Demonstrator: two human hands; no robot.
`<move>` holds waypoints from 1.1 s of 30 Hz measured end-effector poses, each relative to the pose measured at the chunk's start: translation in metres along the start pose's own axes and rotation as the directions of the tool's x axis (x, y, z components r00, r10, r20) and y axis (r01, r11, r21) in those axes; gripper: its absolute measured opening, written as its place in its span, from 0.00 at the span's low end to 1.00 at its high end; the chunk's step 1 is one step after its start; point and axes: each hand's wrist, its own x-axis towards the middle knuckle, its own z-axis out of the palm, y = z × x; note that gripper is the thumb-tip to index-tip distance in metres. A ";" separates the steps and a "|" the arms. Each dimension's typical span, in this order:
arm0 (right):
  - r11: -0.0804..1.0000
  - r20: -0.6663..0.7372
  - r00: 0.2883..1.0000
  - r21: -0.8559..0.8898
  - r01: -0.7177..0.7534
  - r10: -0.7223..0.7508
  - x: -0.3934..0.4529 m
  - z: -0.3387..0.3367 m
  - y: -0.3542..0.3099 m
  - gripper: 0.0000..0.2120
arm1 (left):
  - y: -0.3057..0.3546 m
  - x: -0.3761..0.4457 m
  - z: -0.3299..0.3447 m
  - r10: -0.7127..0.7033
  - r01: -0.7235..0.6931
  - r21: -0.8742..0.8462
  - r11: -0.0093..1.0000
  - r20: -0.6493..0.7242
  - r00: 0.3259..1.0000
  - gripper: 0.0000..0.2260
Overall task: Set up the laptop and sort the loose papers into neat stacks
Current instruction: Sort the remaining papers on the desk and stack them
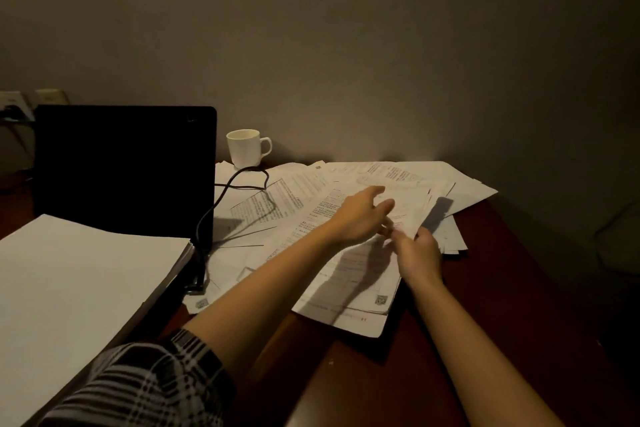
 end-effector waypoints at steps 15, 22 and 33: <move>0.935 -0.167 0.983 -0.353 0.014 -0.078 0.008 -0.032 -0.005 0.10 | -0.114 -0.005 -0.082 -0.217 0.252 0.836 0.487 -0.164 0.962 0.19; 0.940 -0.139 0.986 -0.338 0.041 -0.093 0.010 -0.028 -0.002 0.10 | -0.099 -0.004 -0.097 -0.111 0.171 0.901 0.399 -0.138 0.984 0.17; 0.997 0.010 0.997 0.005 -0.073 0.073 -0.004 -0.006 -0.009 0.20 | -0.010 -0.016 -0.004 0.141 -0.140 0.629 0.765 0.049 0.989 0.13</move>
